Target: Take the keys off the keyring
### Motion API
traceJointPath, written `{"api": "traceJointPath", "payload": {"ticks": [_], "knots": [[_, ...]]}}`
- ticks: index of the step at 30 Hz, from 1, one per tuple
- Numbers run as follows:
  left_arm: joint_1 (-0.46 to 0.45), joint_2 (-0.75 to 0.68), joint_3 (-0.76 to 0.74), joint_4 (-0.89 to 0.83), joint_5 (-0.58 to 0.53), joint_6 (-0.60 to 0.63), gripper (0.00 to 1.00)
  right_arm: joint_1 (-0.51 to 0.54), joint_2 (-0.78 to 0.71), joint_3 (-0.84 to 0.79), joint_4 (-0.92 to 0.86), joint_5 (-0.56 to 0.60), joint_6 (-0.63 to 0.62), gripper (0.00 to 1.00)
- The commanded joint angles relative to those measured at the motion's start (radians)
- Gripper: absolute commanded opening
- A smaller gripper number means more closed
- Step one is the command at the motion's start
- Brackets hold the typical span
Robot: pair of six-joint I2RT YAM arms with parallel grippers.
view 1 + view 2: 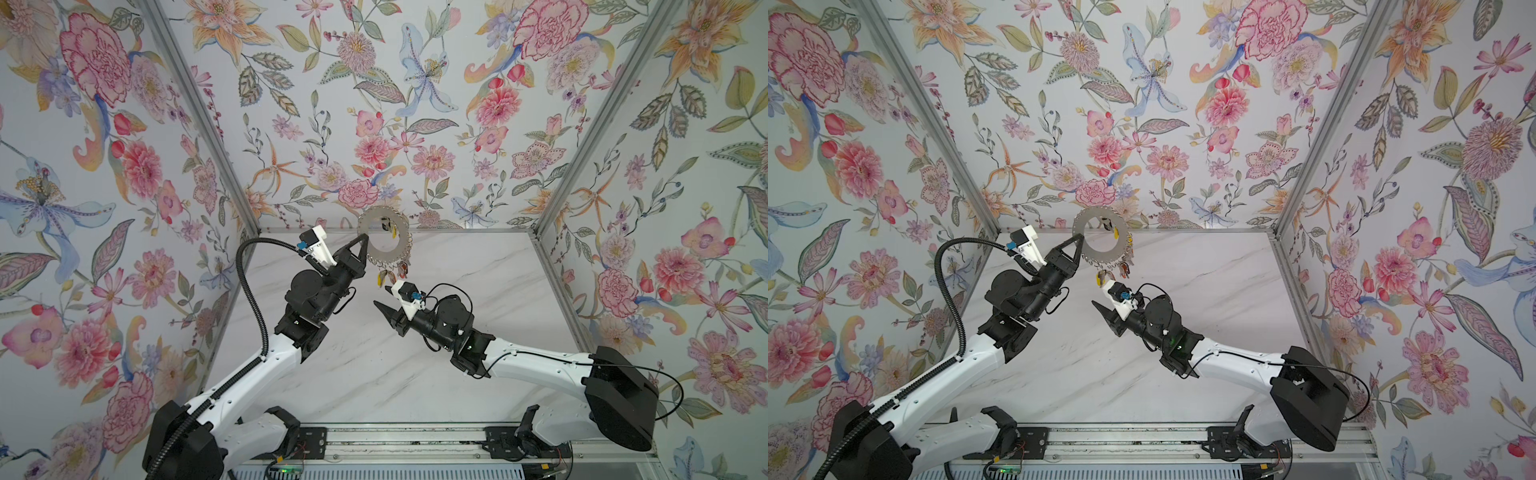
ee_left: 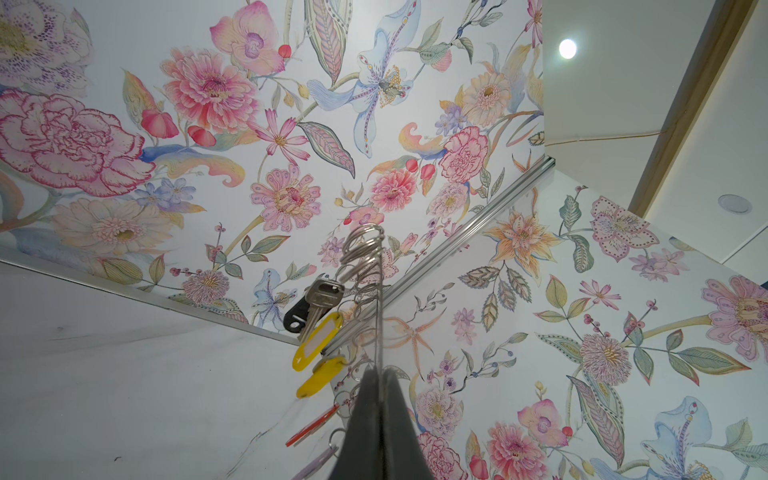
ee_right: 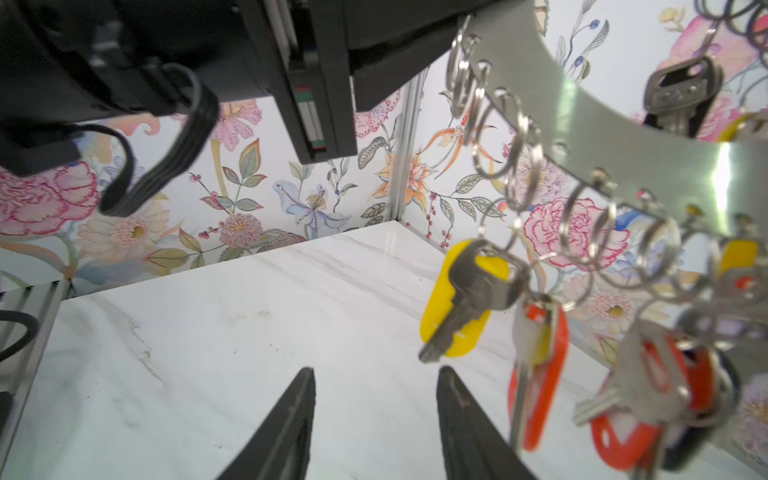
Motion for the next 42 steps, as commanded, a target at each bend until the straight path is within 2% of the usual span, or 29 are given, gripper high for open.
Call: {"api": "traceJointPath", "payload": {"ticks": [1,12,22,32,42], "knots": [[-0.013,-0.029,-0.007,0.099,-0.028,-0.007,0.00,0.005,0.017,0.040,0.100,0.111,-0.032,0.48],[-0.017,-0.024,-0.002,0.108,-0.031,-0.007,0.00,-0.013,0.085,0.091,0.131,0.086,-0.011,0.44],[-0.019,-0.017,0.003,0.113,-0.032,-0.011,0.00,-0.014,0.086,0.091,0.149,0.086,0.001,0.43],[-0.026,-0.014,0.003,0.117,-0.038,-0.013,0.00,-0.029,0.112,0.153,0.081,0.118,0.017,0.35],[-0.028,-0.010,0.004,0.119,-0.040,-0.007,0.00,-0.026,0.118,0.158,0.064,0.154,0.030,0.33]]}}
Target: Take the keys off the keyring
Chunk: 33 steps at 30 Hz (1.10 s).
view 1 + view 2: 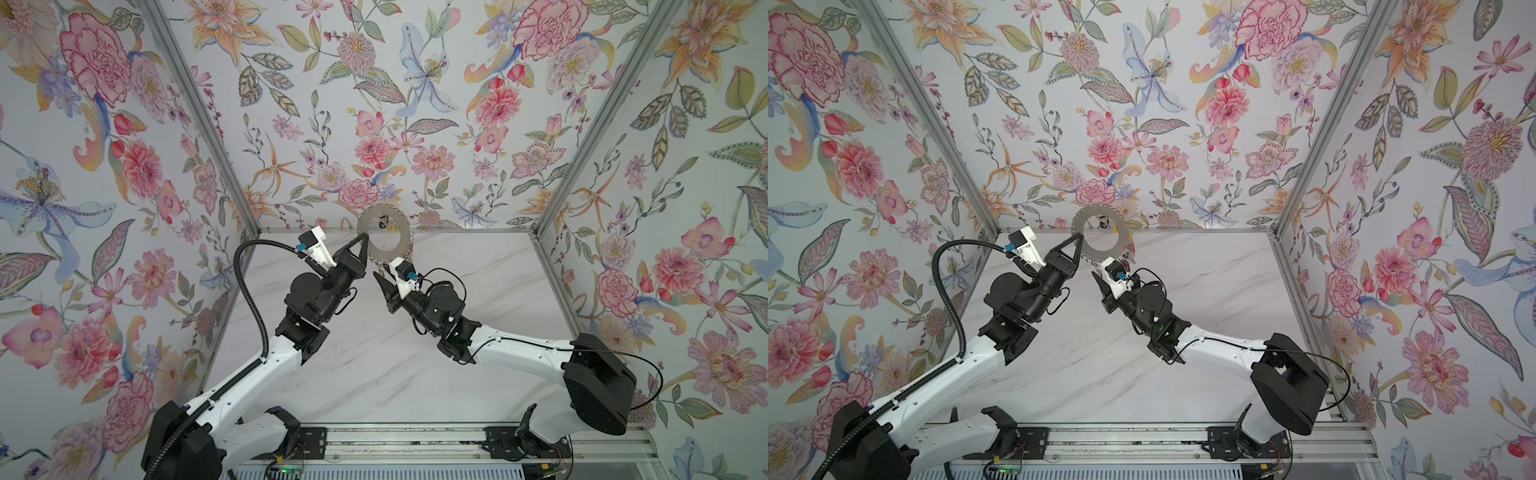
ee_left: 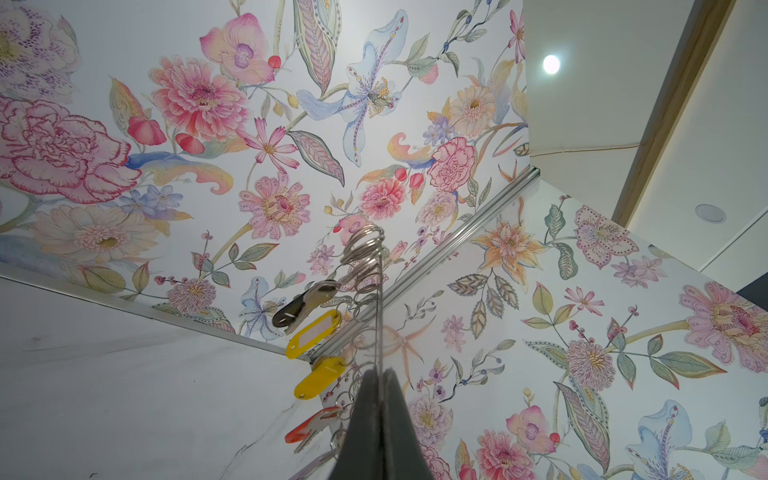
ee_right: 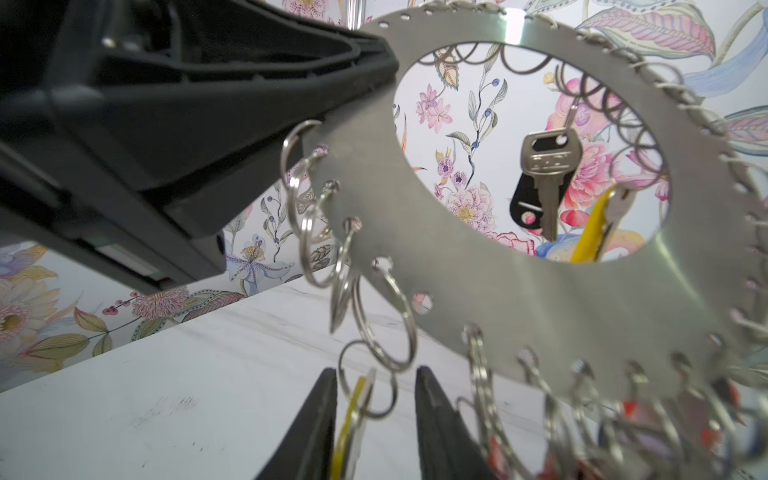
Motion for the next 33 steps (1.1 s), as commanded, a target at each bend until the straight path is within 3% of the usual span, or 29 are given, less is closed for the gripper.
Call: {"api": "traceJointPath", "payload": {"ticks": [1,7,15,29,33], "knots": [[-0.010,-0.007,0.009,0.082,-0.022,0.000,0.00,-0.002,-0.001,0.013,0.004,0.028,0.020,0.31],[-0.011,-0.003,0.012,0.080,-0.028,0.008,0.00,0.000,-0.024,-0.010,0.016,0.035,0.025,0.22],[-0.010,0.007,0.011,0.071,-0.052,0.000,0.00,0.010,-0.067,-0.041,0.029,0.050,-0.006,0.02],[-0.013,0.026,-0.066,0.101,-0.086,-0.102,0.00,-0.001,-0.178,-0.018,-0.162,0.102,-0.145,0.00],[-0.018,0.025,-0.088,0.109,-0.075,-0.118,0.06,-0.021,-0.201,0.014,-0.234,0.082,-0.207,0.00]]}}
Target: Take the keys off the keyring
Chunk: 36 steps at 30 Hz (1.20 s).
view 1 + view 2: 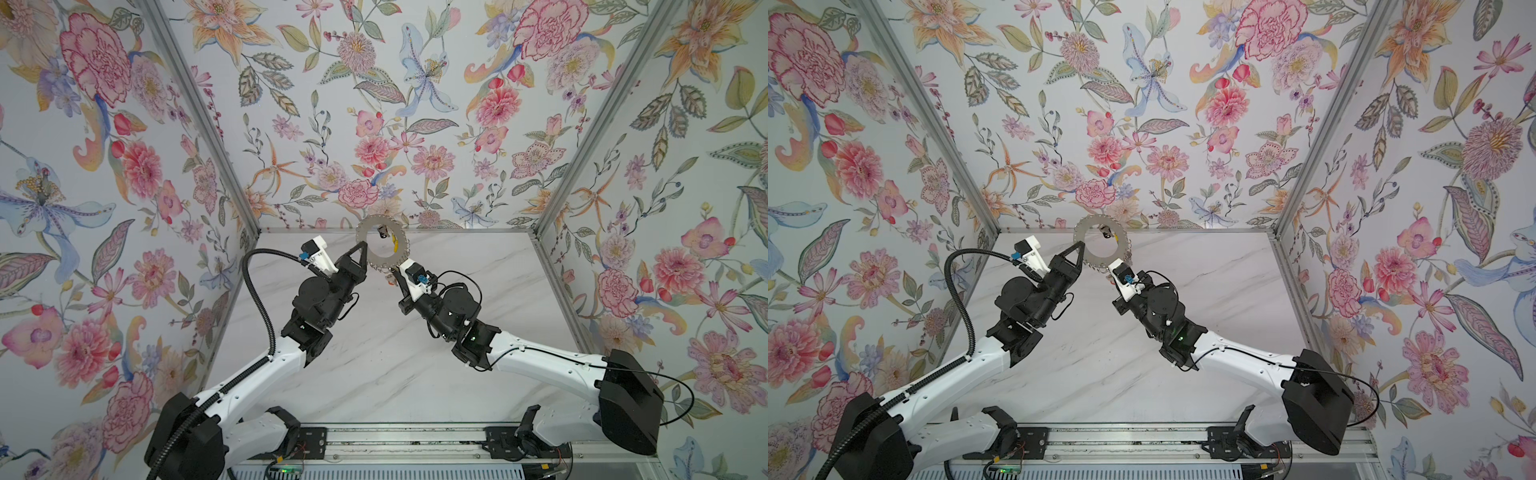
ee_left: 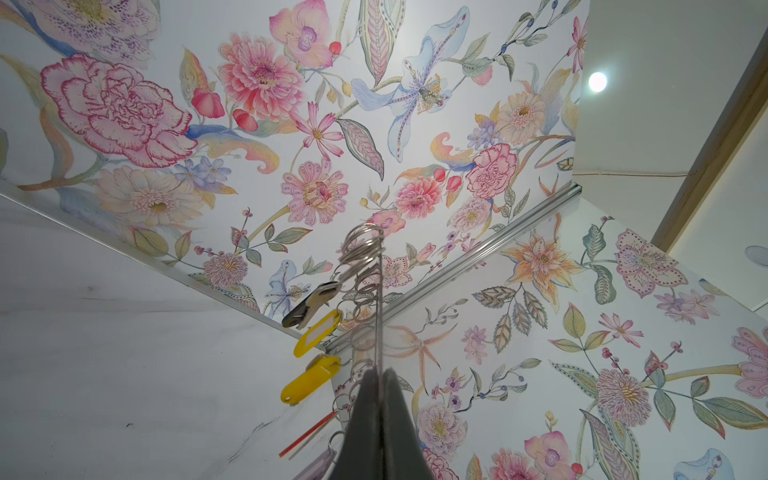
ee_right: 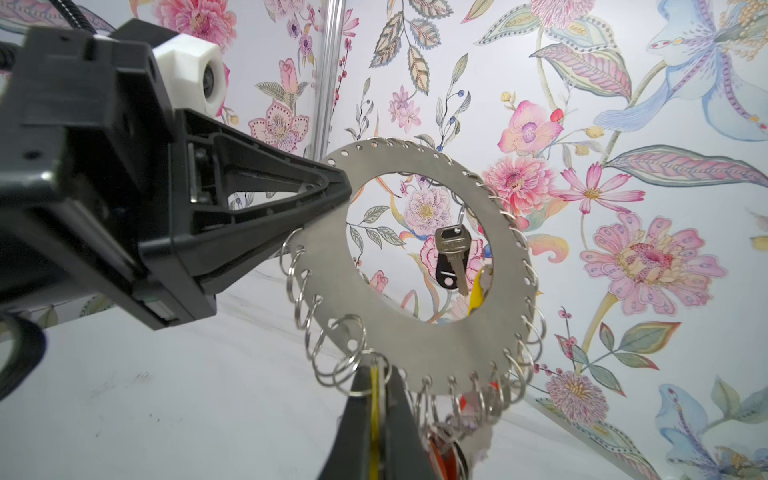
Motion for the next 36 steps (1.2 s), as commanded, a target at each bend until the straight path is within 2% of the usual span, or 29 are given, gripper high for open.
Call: {"api": "traceJointPath", "payload": {"ticks": [1,7,24,29,36], "knots": [[-0.013,-0.003,-0.013,0.090,0.005,-0.032,0.08,-0.022,-0.045,0.065,-0.086,-0.008,-0.084,0.00],[-0.018,0.012,-0.027,0.095,0.043,-0.057,0.16,-0.053,-0.059,0.120,-0.158,-0.070,-0.161,0.00],[-0.024,-0.028,-0.067,0.037,0.112,-0.045,0.34,-0.142,-0.121,0.158,-0.282,-0.219,-0.242,0.00],[-0.021,-0.069,-0.017,-0.082,0.129,0.086,0.40,-0.151,-0.150,0.151,-0.318,-0.262,-0.273,0.00],[0.008,-0.074,0.219,-0.432,0.190,0.510,0.53,-0.171,-0.179,0.149,-0.366,-0.314,-0.310,0.00]]}}
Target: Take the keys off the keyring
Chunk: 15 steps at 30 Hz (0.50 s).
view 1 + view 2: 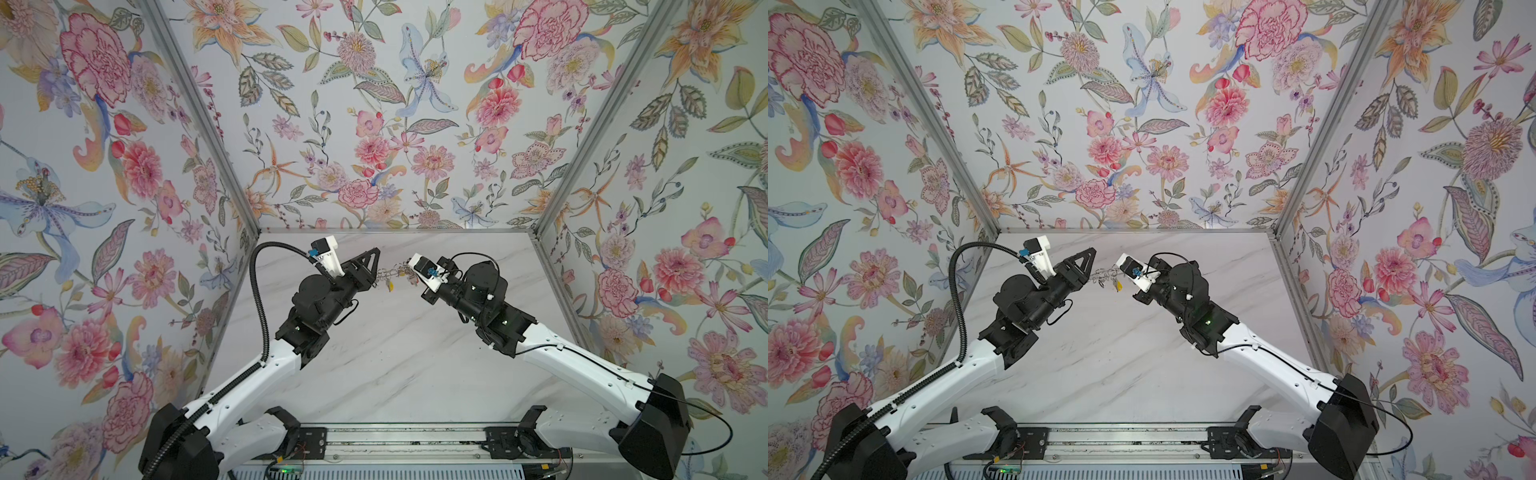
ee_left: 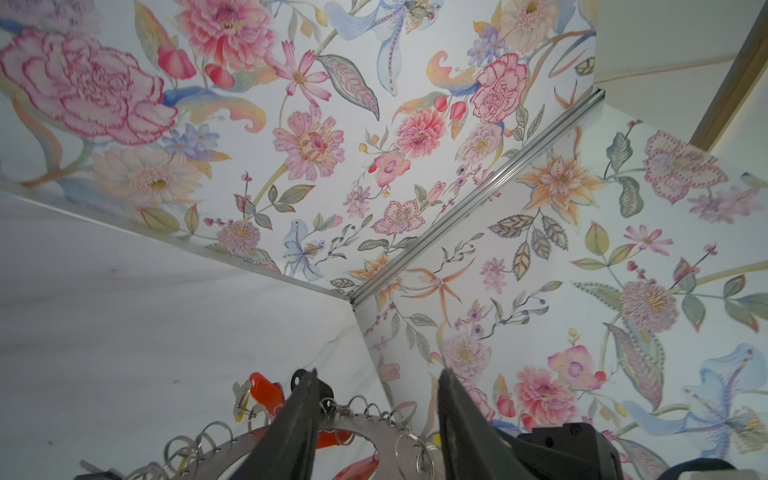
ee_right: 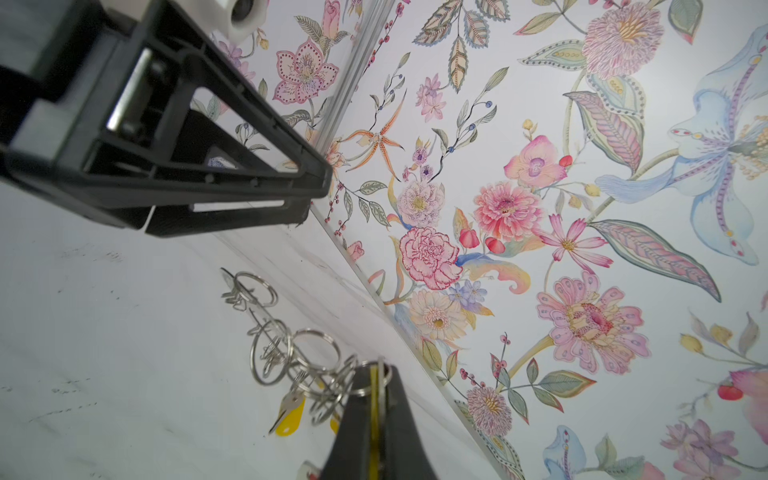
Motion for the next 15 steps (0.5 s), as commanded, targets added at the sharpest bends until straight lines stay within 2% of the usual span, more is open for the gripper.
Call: {"api": "traceJointPath", "payload": {"ticks": [1,4,7,10,15], "knots": [[0.025,-0.016,0.138,-0.207,0.070,0.311,0.53,-0.015,-0.039,0.034,0.001,-0.057,-0.032,0.00],[0.047,0.016,0.240,-0.339,0.123,0.479,0.54,-0.022,-0.048,0.036,-0.016,-0.076,-0.042,0.00],[0.075,0.054,0.319,-0.456,0.172,0.596,0.53,-0.030,-0.058,0.037,-0.033,-0.095,-0.049,0.00],[0.095,0.087,0.351,-0.498,0.283,0.664,0.53,-0.035,-0.071,0.034,-0.050,-0.126,-0.050,0.00],[0.094,0.120,0.382,-0.555,0.397,0.706,0.53,-0.037,-0.085,0.032,-0.064,-0.130,-0.056,0.00]]}}
